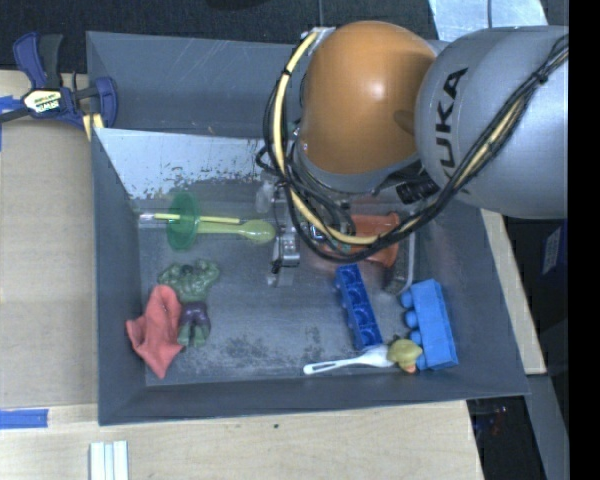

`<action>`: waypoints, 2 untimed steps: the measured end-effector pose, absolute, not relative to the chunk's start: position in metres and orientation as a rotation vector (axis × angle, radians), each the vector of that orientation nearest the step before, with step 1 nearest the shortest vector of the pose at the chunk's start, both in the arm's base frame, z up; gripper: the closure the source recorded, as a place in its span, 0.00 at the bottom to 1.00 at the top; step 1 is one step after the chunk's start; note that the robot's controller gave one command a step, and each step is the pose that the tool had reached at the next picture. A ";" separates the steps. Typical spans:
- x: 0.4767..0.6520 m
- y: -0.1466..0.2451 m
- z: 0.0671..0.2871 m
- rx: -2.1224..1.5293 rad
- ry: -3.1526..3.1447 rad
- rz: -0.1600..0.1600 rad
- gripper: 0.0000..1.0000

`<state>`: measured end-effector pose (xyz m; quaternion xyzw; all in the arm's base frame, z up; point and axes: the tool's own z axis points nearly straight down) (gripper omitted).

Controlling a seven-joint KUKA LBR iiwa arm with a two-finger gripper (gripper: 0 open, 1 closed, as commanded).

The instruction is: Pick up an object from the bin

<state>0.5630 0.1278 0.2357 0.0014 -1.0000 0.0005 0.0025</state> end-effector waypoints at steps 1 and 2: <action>0.565 0.127 0.241 0.000 -3.145 -0.001 0.00; 0.569 0.140 0.187 0.303 -3.132 0.000 0.00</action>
Offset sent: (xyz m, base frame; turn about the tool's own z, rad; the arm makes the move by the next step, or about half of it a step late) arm 0.0140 0.0394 -0.1657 -0.5957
